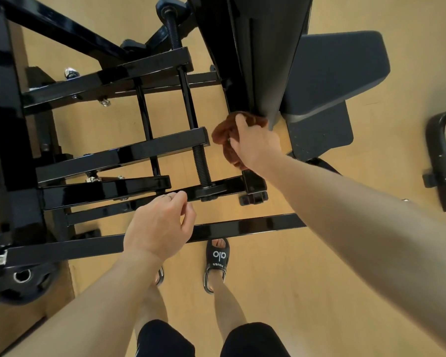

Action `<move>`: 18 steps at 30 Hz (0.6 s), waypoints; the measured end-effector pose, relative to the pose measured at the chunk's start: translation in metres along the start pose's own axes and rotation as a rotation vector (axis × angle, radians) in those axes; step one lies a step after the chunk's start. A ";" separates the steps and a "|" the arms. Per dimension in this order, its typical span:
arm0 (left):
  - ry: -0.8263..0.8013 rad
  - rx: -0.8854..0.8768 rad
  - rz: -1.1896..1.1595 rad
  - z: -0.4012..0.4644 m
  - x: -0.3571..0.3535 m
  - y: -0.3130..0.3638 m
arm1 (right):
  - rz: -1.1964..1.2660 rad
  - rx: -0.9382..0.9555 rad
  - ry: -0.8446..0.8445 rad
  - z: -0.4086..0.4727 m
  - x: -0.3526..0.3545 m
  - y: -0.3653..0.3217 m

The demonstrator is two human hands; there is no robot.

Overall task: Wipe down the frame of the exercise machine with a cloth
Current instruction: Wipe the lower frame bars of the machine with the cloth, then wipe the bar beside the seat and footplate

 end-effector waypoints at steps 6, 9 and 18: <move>-0.027 0.011 0.010 0.001 0.006 0.005 | 0.149 -0.030 -0.201 -0.106 -0.016 0.020; -0.039 0.018 0.011 0.001 0.007 0.006 | 0.186 0.030 -0.171 -0.094 -0.012 0.024; -0.087 0.008 0.008 0.002 0.010 0.007 | 0.221 -0.068 -0.021 -0.039 0.009 0.004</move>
Point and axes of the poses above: each hand's wrist, its own z-axis towards the middle knuckle, its own x-axis out of the back of the hand, y = z × x, the point moved 1 cm from there along z, towards the middle knuckle, and after that the axes turned 4 degrees about y, right-handed, at the moved point
